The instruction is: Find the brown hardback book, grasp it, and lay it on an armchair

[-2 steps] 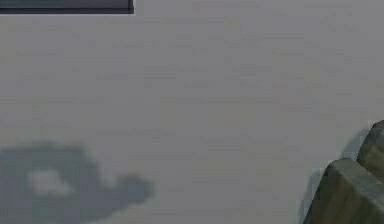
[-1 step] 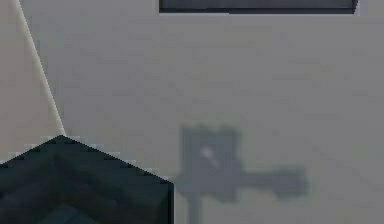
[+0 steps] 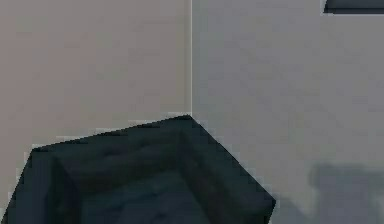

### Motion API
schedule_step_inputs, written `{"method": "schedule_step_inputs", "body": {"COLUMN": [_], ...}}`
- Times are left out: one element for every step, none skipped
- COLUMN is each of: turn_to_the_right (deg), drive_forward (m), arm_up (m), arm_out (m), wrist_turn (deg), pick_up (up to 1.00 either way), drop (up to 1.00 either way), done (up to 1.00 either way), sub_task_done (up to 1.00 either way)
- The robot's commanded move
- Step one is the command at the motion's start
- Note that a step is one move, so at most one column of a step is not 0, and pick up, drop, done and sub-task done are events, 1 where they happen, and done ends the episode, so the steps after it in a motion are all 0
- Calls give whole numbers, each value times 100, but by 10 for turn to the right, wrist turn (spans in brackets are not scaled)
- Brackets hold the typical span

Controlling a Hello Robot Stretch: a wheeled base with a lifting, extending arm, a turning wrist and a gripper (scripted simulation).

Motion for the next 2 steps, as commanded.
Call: {"method": "schedule_step_inputs", "body": {"turn_to_the_right": [450, 450], "drive_forward": [0, 0], "arm_up": [0, 0], "arm_out": [0, 0], "wrist_turn": [0, 0], "pick_up": [0, 0], "drop": [0, 0], "done": [0, 0], "sub_task_done": [0, 0]}}
